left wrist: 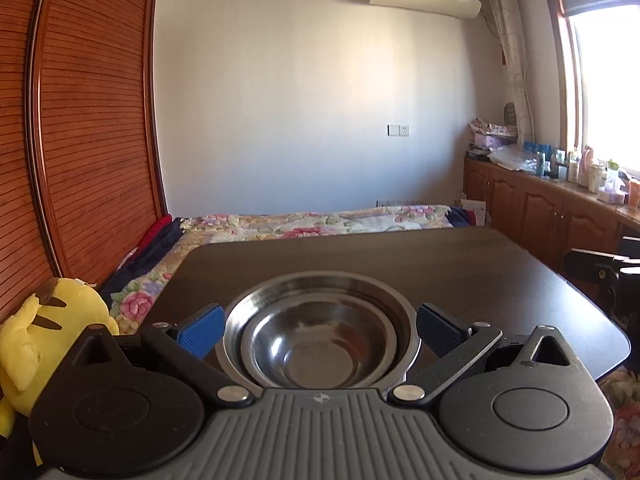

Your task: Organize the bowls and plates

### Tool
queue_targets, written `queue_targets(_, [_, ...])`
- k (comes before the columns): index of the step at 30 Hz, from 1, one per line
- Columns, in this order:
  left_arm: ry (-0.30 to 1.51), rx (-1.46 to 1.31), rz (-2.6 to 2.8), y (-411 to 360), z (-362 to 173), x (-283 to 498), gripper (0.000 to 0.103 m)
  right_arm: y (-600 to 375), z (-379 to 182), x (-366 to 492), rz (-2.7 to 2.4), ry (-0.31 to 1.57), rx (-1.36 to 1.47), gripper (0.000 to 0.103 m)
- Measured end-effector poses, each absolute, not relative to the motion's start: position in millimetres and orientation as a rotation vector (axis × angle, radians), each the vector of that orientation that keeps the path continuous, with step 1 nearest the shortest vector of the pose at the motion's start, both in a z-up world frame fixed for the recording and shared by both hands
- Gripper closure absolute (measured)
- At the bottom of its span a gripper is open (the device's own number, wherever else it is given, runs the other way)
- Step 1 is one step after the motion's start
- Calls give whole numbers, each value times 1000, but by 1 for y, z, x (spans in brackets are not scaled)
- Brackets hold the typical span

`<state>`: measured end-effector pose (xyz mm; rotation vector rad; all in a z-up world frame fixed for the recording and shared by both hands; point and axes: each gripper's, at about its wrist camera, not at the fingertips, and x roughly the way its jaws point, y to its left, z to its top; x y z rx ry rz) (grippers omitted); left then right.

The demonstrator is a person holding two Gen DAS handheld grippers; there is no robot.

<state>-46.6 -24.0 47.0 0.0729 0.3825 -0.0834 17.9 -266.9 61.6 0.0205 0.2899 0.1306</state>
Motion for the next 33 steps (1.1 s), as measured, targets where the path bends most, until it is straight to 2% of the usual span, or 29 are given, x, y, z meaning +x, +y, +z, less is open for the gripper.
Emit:
queue_targets(20, [452,62,-62,-19,11,-44,0,-260,34,21,129,354,16,0])
queue_targets(33, [448,56,-58,-18,10,-45,0,-264,35,21,124,352,8,0])
